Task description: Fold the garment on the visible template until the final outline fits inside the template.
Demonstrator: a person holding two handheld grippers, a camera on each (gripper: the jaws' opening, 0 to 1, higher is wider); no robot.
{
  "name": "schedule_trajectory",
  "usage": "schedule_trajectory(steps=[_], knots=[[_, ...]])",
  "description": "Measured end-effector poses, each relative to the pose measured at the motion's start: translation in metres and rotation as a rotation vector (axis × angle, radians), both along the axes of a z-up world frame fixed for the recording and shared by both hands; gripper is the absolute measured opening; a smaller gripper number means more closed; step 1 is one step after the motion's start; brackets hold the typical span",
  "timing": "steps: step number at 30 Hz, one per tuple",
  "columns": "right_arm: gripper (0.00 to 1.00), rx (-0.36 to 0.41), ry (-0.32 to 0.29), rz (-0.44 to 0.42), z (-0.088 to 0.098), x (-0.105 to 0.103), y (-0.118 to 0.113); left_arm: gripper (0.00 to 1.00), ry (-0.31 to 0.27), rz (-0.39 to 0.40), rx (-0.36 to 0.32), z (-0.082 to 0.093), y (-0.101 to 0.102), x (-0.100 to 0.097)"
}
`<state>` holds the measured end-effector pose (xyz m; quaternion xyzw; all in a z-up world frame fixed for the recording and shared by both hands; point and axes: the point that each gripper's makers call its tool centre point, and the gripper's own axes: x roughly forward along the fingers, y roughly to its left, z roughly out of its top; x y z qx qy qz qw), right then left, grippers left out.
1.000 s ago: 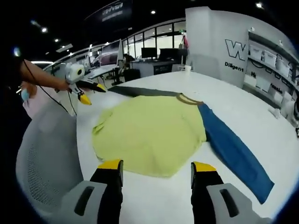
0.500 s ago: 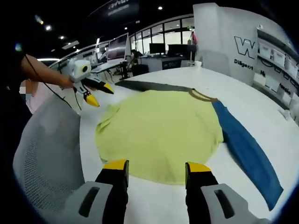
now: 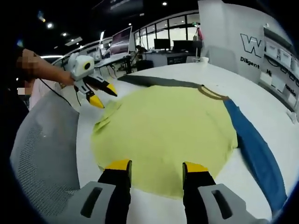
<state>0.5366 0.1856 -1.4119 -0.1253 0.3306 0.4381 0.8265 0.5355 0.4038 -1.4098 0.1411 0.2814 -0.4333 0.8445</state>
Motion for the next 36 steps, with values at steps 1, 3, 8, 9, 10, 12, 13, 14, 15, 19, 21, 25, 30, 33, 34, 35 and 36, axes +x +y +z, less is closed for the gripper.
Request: schedule_trajectory(steps=[1, 3, 8, 9, 10, 12, 13, 14, 15, 19, 21, 25, 30, 33, 34, 35, 36], knots=[[0.39, -0.003, 0.004, -0.001, -0.003, 0.001, 0.001, 0.38, 0.009, 0.004, 0.005, -0.003, 0.001, 0.001], [0.36, -0.017, 0.010, 0.000, -0.008, 0.002, 0.001, 0.35, 0.028, 0.009, 0.004, -0.007, 0.002, 0.002], [0.34, 0.026, 0.052, -0.062, -0.011, 0.012, 0.002, 0.27, 0.070, 0.014, 0.039, -0.020, 0.005, 0.003], [0.34, 0.025, 0.046, -0.062, -0.010, 0.013, 0.003, 0.28, 0.075, 0.014, 0.041, -0.021, 0.004, 0.003], [0.34, 0.022, 0.042, -0.059, -0.009, 0.014, 0.005, 0.28, 0.076, 0.014, 0.039, -0.021, 0.003, 0.004], [0.33, 0.002, 0.047, -0.044, -0.014, 0.014, 0.006, 0.28, 0.073, 0.018, 0.039, -0.020, 0.002, 0.007], [0.33, -0.005, 0.050, -0.040, -0.015, 0.013, 0.006, 0.28, 0.072, 0.022, 0.037, -0.020, 0.002, 0.009], [0.33, -0.014, 0.055, -0.036, -0.018, 0.013, 0.005, 0.28, 0.070, 0.026, 0.038, -0.019, 0.003, 0.010], [0.33, -0.023, 0.058, -0.034, -0.020, 0.013, 0.004, 0.28, 0.067, 0.027, 0.039, -0.019, 0.003, 0.011], [0.32, -0.031, 0.075, -0.039, -0.025, 0.012, 0.002, 0.29, 0.081, 0.036, 0.054, -0.025, 0.006, 0.013], [0.29, -0.039, 0.086, -0.038, -0.028, 0.011, 0.001, 0.28, 0.091, 0.036, 0.070, -0.029, 0.008, 0.011], [0.25, -0.058, 0.085, -0.033, -0.031, 0.010, 0.000, 0.26, 0.096, 0.025, 0.080, -0.031, 0.005, 0.007], [0.06, -0.114, 0.086, -0.026, -0.033, 0.009, -0.002, 0.23, 0.103, 0.039, 0.099, -0.031, 0.005, 0.010], [0.00, -0.142, 0.080, -0.009, -0.034, 0.008, -0.003, 0.16, 0.108, 0.033, 0.113, -0.032, 0.005, 0.009], [0.00, -0.139, 0.091, -0.013, -0.033, 0.007, -0.003, 0.11, 0.098, 0.018, 0.128, -0.032, 0.005, 0.008], [0.00, -0.133, 0.097, -0.017, -0.032, 0.006, -0.003, 0.08, 0.093, 0.009, 0.140, -0.031, 0.005, 0.007], [0.00, -0.131, 0.097, -0.022, -0.031, 0.006, -0.003, 0.06, 0.082, -0.006, 0.156, -0.031, 0.005, 0.006]])
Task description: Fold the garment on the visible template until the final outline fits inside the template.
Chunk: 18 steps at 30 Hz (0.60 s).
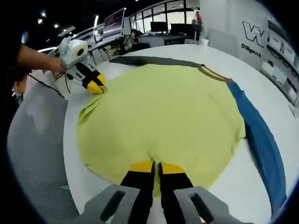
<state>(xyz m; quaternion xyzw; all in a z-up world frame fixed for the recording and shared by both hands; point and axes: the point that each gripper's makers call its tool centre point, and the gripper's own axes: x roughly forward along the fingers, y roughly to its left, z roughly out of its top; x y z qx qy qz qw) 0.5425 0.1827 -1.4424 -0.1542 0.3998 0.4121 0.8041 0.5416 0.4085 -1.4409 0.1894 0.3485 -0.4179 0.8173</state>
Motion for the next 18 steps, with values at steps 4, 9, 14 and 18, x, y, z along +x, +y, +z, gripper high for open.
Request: schedule_trajectory(steps=[4, 9, 14, 18], knots=[[0.00, 0.008, -0.014, 0.003, 0.010, -0.004, 0.000, 0.05, -0.010, -0.014, -0.004, 0.006, -0.001, -0.004], [0.00, 0.038, -0.052, 0.007, 0.030, -0.011, -0.002, 0.05, -0.023, -0.029, -0.030, 0.022, 0.001, -0.009], [0.00, 0.073, -0.072, -0.010, 0.040, -0.026, -0.009, 0.04, -0.056, -0.052, -0.068, 0.041, 0.009, -0.017], [0.00, 0.089, -0.072, -0.027, 0.040, -0.036, -0.018, 0.04, -0.050, -0.053, -0.074, 0.043, 0.016, -0.025]])
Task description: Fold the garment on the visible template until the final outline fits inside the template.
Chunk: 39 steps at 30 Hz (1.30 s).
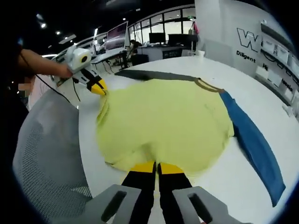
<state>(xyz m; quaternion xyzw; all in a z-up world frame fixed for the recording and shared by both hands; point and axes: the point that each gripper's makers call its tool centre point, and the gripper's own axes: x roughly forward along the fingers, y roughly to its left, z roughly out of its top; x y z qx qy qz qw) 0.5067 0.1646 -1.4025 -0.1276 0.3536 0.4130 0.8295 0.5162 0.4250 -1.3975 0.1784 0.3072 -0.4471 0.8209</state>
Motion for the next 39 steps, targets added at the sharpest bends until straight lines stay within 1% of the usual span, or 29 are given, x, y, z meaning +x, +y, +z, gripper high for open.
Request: schedule_trajectory(steps=[4, 6, 8, 11, 13, 14, 15, 16, 17, 18, 20, 21, 24, 25, 28, 29, 30, 32, 34, 39], knots=[[0.00, 0.013, -0.004, -0.001, 0.003, -0.010, -0.006, 0.04, -0.009, -0.031, -0.014, 0.007, 0.001, -0.012], [0.00, 0.005, -0.007, 0.001, 0.004, -0.016, -0.010, 0.04, -0.017, -0.060, -0.018, 0.010, 0.001, -0.019], [0.00, -0.002, -0.012, 0.003, 0.003, -0.021, -0.015, 0.04, -0.021, -0.069, -0.006, 0.009, 0.004, -0.021], [0.00, -0.011, -0.004, 0.002, -0.002, -0.028, -0.022, 0.04, -0.010, -0.062, 0.002, 0.005, 0.009, -0.022], [0.00, -0.035, -0.006, 0.012, -0.007, -0.033, -0.027, 0.04, -0.007, -0.062, 0.004, 0.004, 0.013, -0.025], [0.00, -0.054, -0.014, 0.032, -0.010, -0.037, -0.029, 0.04, -0.011, -0.069, 0.004, 0.004, 0.013, -0.027], [0.00, -0.077, -0.032, 0.058, -0.011, -0.039, -0.031, 0.04, -0.021, -0.086, 0.008, 0.003, 0.013, -0.028], [0.00, -0.108, -0.059, 0.086, -0.015, -0.042, -0.035, 0.04, -0.062, -0.135, 0.023, 0.003, 0.014, -0.030], [0.00, -0.118, -0.070, 0.099, -0.016, -0.043, -0.036, 0.04, -0.086, -0.162, 0.027, 0.003, 0.014, -0.031], [0.00, -0.126, -0.090, 0.122, -0.018, -0.046, -0.036, 0.04, -0.091, -0.173, 0.024, 0.002, 0.015, -0.034], [0.00, -0.123, -0.096, 0.128, -0.019, -0.052, -0.036, 0.04, -0.058, -0.156, 0.007, 0.000, 0.017, -0.038], [0.00, -0.119, -0.096, 0.125, -0.021, -0.054, -0.037, 0.04, -0.053, -0.152, 0.007, -0.001, 0.017, -0.039], [0.00, -0.122, -0.095, 0.127, -0.027, -0.057, -0.039, 0.04, -0.033, -0.161, 0.011, -0.007, 0.019, -0.045], [0.00, -0.135, -0.092, 0.134, -0.030, -0.061, -0.040, 0.04, -0.023, -0.170, 0.015, -0.010, 0.019, -0.048], [0.00, -0.162, -0.097, 0.171, -0.036, -0.067, -0.042, 0.04, -0.024, -0.187, 0.018, -0.012, 0.020, -0.054], [0.00, -0.164, -0.100, 0.168, -0.036, -0.068, -0.044, 0.04, -0.027, -0.204, 0.014, -0.011, 0.019, -0.057], [0.00, -0.162, -0.111, 0.175, -0.036, -0.070, -0.044, 0.05, -0.025, -0.208, 0.012, -0.012, 0.020, -0.058], [0.00, -0.147, -0.107, 0.172, -0.036, -0.072, -0.045, 0.04, -0.018, -0.220, 0.014, -0.013, 0.022, -0.062], [0.00, -0.138, -0.109, 0.164, -0.035, -0.073, -0.044, 0.04, -0.012, -0.231, 0.024, -0.015, 0.024, -0.066], [0.00, -0.106, -0.134, 0.145, -0.026, -0.069, -0.038, 0.08, 0.040, -0.221, 0.089, -0.028, 0.038, -0.072]])
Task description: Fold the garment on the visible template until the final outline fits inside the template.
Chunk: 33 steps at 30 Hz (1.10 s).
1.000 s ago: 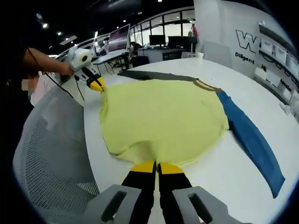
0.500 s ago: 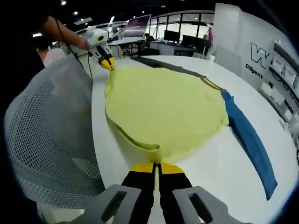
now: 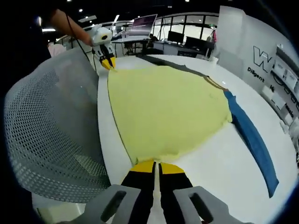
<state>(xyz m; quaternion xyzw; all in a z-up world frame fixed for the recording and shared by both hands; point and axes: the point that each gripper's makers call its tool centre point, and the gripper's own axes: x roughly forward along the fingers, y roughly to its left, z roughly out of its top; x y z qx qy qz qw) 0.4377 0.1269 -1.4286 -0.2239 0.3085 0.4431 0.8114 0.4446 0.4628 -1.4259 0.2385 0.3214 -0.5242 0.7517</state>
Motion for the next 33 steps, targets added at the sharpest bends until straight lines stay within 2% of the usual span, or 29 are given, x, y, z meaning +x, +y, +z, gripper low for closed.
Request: schedule_trajectory(steps=[4, 7, 12, 15, 18, 20, 26, 33], knots=[[0.07, 0.040, -0.022, -0.006, 0.009, 0.005, 0.009, 0.12, 0.013, 0.014, -0.005, 0.001, 0.000, -0.001], [0.08, 0.048, -0.035, 0.002, 0.014, 0.006, 0.015, 0.16, -0.011, 0.027, -0.029, 0.010, -0.003, 0.004], [0.08, 0.075, -0.031, 0.006, 0.017, 0.007, 0.022, 0.16, -0.051, 0.080, -0.066, 0.020, -0.006, 0.019], [0.08, 0.055, 0.027, 0.002, 0.003, 0.000, 0.022, 0.16, -0.042, 0.099, -0.067, 0.015, -0.013, 0.022], [0.08, 0.024, 0.041, -0.012, -0.009, -0.002, 0.016, 0.15, -0.039, 0.087, -0.040, 0.005, -0.020, 0.019], [0.08, 0.034, 0.045, -0.024, -0.010, -0.003, 0.014, 0.16, -0.035, 0.083, 0.002, -0.004, -0.018, 0.018], [0.08, 0.006, 0.059, -0.040, -0.017, -0.008, 0.005, 0.15, -0.022, 0.088, 0.034, -0.016, -0.017, 0.015], [0.06, 0.015, 0.053, -0.051, -0.018, -0.004, 0.007, 0.12, -0.023, 0.089, 0.012, -0.015, -0.020, 0.015]])
